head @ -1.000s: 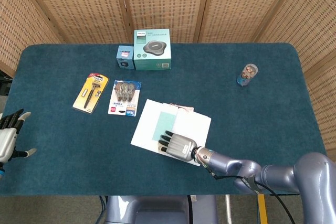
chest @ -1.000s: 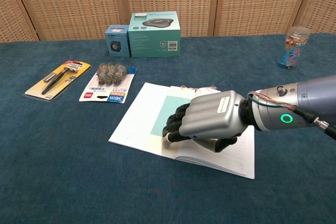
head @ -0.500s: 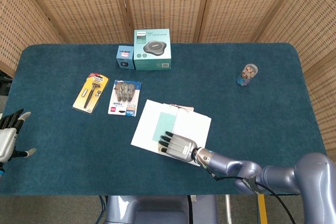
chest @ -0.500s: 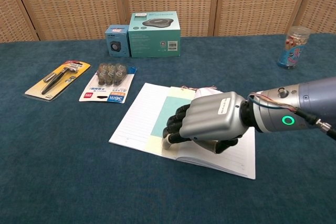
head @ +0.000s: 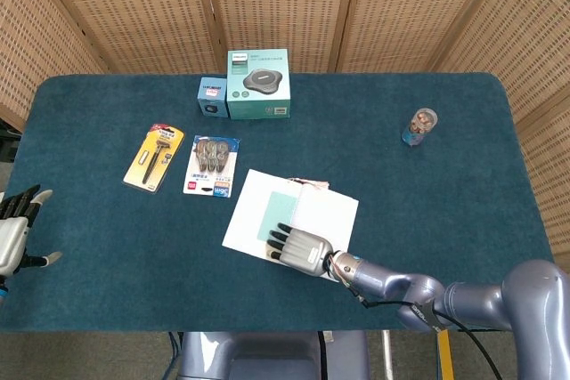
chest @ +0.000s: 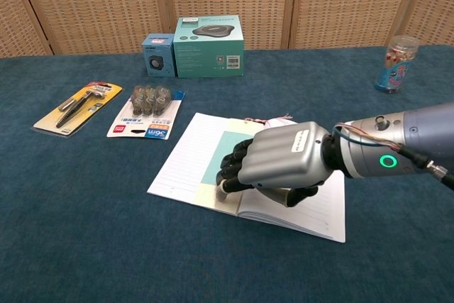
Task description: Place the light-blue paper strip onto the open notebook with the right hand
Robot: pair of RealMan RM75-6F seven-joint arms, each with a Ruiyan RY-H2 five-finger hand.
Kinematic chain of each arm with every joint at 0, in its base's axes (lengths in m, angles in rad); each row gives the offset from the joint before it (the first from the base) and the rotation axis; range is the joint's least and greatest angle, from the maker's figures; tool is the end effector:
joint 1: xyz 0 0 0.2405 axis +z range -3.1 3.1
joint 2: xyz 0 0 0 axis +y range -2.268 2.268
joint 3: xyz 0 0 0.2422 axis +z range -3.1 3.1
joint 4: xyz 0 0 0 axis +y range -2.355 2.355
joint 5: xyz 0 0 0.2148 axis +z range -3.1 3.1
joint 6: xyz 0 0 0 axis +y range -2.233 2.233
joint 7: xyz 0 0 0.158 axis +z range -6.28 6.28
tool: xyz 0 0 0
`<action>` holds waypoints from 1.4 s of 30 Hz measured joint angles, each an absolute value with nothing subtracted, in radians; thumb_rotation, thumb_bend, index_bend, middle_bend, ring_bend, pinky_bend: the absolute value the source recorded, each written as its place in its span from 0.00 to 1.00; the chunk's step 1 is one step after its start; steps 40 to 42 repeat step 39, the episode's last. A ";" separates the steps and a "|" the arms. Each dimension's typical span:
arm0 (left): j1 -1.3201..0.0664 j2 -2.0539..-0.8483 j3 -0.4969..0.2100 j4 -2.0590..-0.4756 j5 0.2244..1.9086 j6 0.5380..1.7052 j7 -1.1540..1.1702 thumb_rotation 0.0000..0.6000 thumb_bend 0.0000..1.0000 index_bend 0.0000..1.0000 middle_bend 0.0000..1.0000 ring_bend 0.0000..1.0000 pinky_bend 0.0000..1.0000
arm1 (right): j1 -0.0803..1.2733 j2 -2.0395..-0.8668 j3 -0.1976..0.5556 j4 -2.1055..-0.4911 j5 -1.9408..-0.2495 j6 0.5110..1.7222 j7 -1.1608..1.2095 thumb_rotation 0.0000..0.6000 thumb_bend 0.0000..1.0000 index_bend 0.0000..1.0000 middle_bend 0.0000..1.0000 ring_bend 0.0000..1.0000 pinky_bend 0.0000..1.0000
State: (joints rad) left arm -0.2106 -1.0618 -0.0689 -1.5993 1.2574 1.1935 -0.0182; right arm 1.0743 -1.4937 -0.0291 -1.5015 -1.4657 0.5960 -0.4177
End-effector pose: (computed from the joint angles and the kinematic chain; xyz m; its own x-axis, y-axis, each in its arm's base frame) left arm -0.3315 0.2327 0.1463 0.3755 0.2063 0.9036 0.9059 0.1242 -0.4048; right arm -0.0748 -0.3021 -0.0838 0.8986 -0.0391 0.4371 -0.2127 -0.9100 0.3560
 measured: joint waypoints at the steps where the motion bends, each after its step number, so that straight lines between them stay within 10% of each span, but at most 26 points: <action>1: -0.211 -1.062 -0.069 -1.599 1.258 1.194 -0.018 1.00 0.00 0.00 0.00 0.00 0.00 | 1.074 -1.492 -0.028 -1.504 -1.467 0.598 -0.415 1.00 1.00 0.15 0.13 0.01 0.09; 18: -0.208 -1.059 -0.068 -1.600 1.263 1.201 -0.026 1.00 0.00 0.00 0.00 0.00 0.00 | 1.015 -1.367 0.031 -1.609 -1.523 0.793 -0.263 1.00 0.98 0.15 0.10 0.01 0.09; 26: -0.190 -1.061 -0.066 -1.593 1.314 1.263 -0.047 1.00 0.00 0.00 0.00 0.00 0.00 | 0.831 -1.268 0.036 -1.537 -1.565 1.116 -0.068 1.00 0.06 0.00 0.00 0.00 0.00; 42: -0.136 -1.091 -0.062 -1.562 1.401 1.417 -0.066 1.00 0.00 0.00 0.00 0.00 0.00 | 0.470 -1.292 0.004 -1.296 -1.437 1.403 0.163 1.00 0.00 0.00 0.00 0.00 0.00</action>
